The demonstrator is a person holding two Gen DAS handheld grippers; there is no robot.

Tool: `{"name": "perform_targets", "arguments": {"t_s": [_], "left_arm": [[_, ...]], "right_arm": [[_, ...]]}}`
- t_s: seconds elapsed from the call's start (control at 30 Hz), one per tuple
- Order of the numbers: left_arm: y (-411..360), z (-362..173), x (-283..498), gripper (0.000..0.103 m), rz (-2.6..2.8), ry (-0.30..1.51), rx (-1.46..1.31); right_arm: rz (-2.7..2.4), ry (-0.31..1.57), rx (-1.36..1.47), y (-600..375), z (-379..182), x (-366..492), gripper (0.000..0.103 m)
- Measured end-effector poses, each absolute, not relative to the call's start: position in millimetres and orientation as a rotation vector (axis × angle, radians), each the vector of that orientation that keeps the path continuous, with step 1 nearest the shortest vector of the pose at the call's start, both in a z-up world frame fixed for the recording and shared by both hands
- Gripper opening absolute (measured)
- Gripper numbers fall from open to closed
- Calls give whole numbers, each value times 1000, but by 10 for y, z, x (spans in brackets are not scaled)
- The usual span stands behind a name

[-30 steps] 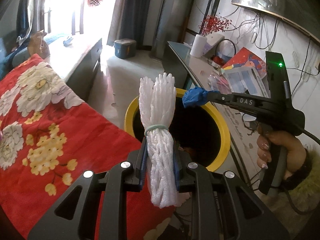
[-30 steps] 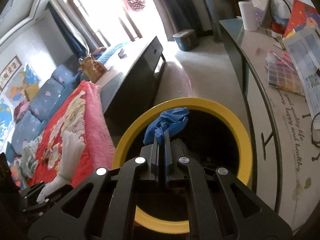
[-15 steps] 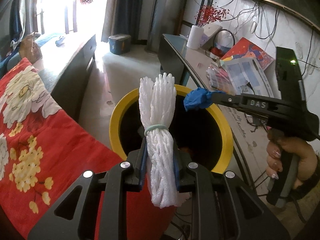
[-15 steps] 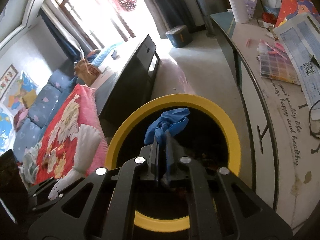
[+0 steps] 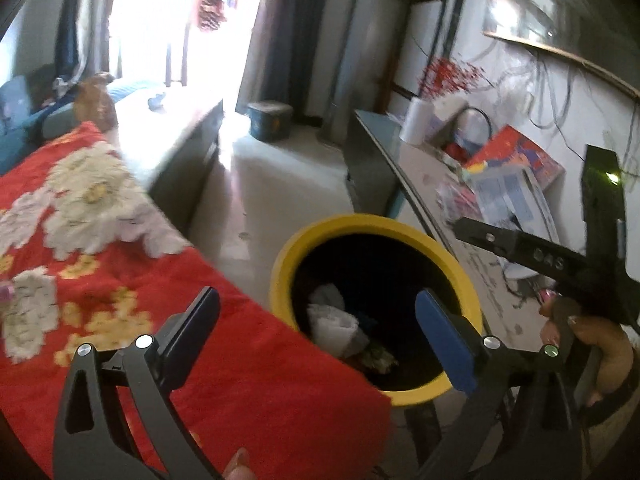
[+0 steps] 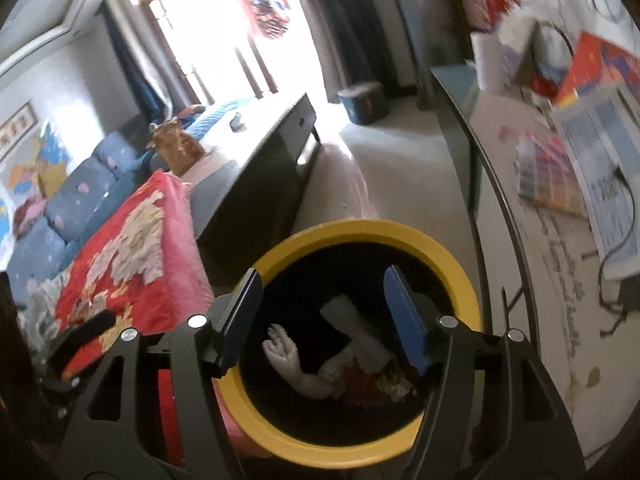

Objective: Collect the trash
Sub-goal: 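Open both grippers to drop the glove and cloth into the bin, then move both tools back toward the snack bar and wrapper on the bedspread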

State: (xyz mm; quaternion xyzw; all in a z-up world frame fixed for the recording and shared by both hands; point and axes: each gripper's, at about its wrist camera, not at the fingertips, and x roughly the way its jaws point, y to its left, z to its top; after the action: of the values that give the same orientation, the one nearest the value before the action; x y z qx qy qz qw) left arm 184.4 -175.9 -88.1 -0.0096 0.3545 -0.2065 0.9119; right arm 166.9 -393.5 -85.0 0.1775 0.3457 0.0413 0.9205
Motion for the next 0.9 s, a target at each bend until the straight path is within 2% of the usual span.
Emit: {"name": "perform_targets", "arguments": {"t_s": [0.43,0.9], "left_arm": [[-861,-621,1743,96,-203,640,-106],[159,-529,1609,95,4,593,-222]], "right_arm": [[323,650,219,-3123,-570,1546,65],[536,667,94,-2212,-453,1500,66]]}}
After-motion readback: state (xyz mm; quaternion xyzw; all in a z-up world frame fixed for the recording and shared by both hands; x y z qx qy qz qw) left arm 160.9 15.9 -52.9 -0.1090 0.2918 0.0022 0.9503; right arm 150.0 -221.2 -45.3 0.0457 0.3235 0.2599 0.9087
